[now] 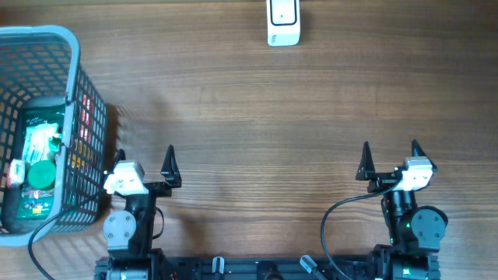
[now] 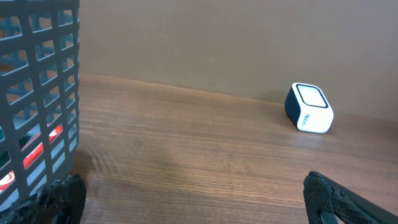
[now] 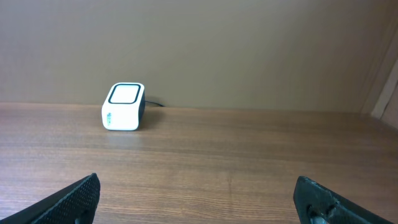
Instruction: Scan the item barcode
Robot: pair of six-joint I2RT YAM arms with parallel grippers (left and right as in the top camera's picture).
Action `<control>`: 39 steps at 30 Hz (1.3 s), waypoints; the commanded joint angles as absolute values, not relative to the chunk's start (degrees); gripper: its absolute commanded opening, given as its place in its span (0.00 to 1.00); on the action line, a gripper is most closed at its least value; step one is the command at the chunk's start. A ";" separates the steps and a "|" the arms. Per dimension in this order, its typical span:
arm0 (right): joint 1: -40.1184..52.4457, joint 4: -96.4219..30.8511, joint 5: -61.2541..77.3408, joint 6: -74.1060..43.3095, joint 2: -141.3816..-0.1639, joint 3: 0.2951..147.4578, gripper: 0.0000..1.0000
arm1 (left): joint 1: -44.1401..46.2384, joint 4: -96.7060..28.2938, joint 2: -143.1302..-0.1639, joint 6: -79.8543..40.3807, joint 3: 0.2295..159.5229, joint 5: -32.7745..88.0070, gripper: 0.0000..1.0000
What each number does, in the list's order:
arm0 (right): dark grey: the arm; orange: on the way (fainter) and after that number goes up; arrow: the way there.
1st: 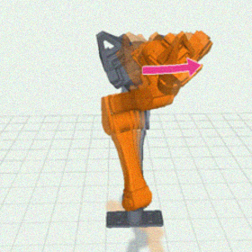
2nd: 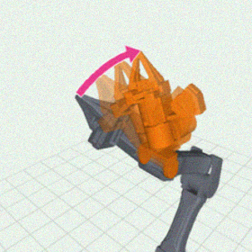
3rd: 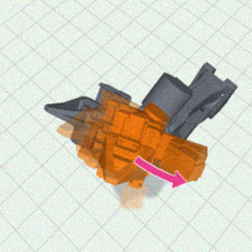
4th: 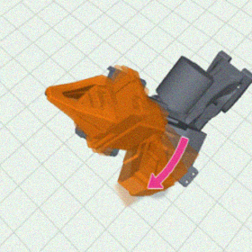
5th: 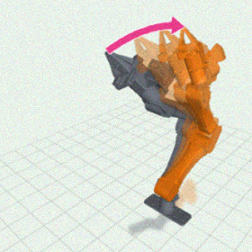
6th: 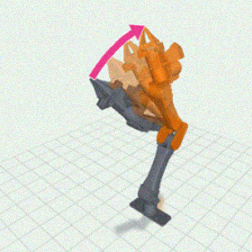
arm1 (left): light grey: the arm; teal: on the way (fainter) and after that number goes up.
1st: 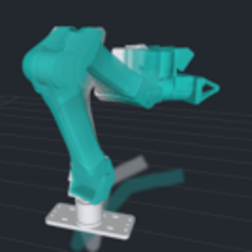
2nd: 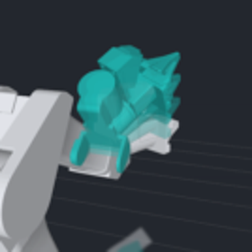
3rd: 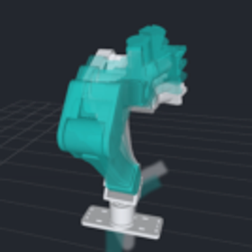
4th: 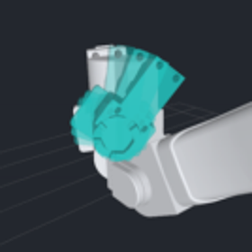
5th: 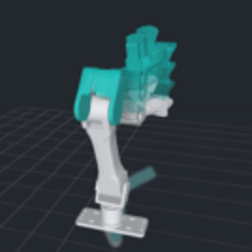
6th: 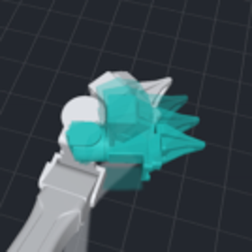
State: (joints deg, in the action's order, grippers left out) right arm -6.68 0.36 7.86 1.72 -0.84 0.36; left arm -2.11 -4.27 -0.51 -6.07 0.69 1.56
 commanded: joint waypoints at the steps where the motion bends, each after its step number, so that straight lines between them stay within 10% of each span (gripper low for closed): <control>1: -6.48 0.43 7.27 1.10 -0.80 0.30 1.00 | -2.48 -4.34 -0.43 -5.13 0.32 1.83 1.00; 39: -6.48 0.40 7.27 1.10 -0.80 0.30 1.00 | -2.48 -3.62 -0.43 -4.95 0.32 7.03 1.00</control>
